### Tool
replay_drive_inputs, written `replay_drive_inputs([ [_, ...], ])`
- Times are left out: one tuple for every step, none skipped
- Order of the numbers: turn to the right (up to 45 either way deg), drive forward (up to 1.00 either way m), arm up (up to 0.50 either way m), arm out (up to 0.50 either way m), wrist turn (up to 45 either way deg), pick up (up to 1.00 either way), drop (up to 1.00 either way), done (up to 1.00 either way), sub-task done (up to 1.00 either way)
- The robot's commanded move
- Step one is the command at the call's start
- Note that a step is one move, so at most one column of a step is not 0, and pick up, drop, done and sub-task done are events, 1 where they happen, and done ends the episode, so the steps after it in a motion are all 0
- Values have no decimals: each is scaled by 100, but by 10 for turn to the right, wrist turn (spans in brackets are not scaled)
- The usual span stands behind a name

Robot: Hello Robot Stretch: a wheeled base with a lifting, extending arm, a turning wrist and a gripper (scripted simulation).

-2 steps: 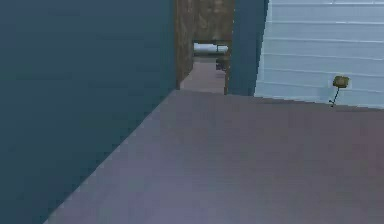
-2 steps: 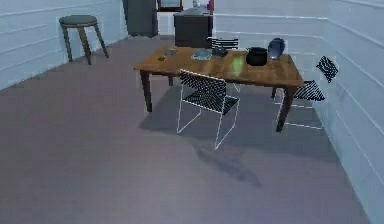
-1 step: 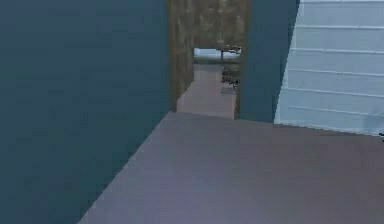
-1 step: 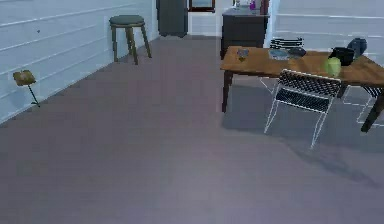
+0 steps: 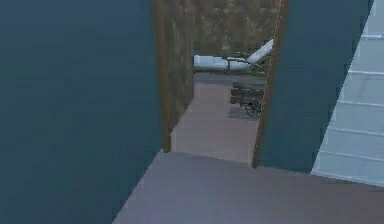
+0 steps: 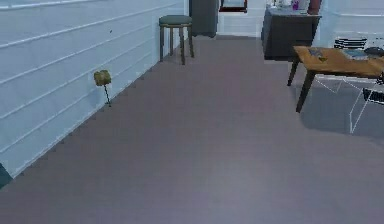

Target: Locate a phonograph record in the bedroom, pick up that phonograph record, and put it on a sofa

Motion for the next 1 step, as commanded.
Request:
replay_drive_inputs([
  [30, 0, 0, 0, 0, 0, 0, 0, 0],
])
